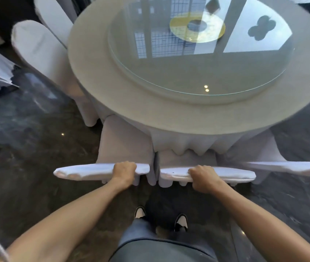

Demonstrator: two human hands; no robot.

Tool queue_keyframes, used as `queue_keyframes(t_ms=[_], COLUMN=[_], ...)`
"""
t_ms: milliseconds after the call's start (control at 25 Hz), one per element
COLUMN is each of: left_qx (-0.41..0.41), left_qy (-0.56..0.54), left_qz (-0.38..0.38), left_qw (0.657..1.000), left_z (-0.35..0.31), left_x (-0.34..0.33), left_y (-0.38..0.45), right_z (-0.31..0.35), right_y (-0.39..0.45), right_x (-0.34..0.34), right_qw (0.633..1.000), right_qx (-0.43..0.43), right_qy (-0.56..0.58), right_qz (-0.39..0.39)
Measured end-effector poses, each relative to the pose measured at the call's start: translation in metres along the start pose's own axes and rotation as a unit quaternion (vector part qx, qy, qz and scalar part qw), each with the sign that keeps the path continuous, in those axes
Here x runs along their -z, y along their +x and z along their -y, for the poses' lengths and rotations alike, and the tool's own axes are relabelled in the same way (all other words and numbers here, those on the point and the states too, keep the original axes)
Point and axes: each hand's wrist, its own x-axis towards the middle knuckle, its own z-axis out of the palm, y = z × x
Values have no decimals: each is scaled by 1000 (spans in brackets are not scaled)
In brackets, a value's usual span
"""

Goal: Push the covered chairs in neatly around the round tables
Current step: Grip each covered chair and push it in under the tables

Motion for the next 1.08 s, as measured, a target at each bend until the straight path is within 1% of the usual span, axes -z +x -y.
queue_keyframes(t_ms=[160, 400, 600, 680, 800, 840, 960, 1000, 1040, 1080], left_qx=[-45, -68, -62, -64, -75, -80, -81, -87, -91, -99], left_qy=[32, 35, 22, 16, 17, 9, -20, -29, -35, -45], left_qz=[-15, -29, -32, -39, -37, -39, -24, -16, -7, 0], left_qw=[998, 997, 997, 997, 996, 996, 996, 996, 995, 994], left_z=[6, 11, 6, 7, 10, 10, 9, 8, 10, 12], left_x=[10, 12, 7, 5, 2, 2, 7, 7, 13, 18], left_y=[0, -3, -1, 0, 0, 1, 3, 5, 4, 8], right_z=[5, 8, 3, 5, 11, 10, 4, 3, -2, -4], right_y=[-4, -2, 5, 6, -1, -2, -2, -2, -1, -1], right_x=[4, 10, 4, 4, 4, 6, 15, 18, 22, 27], right_qw=[1000, 998, 999, 999, 999, 999, 995, 991, 984, 974], right_qx=[-6, -20, -16, -24, -41, -46, -65, -69, -83, -89], right_qy=[-28, -24, -46, -35, -9, -1, 38, 61, 91, 138], right_qz=[8, 48, 20, 8, 12, 18, 72, 94, 131, 155])
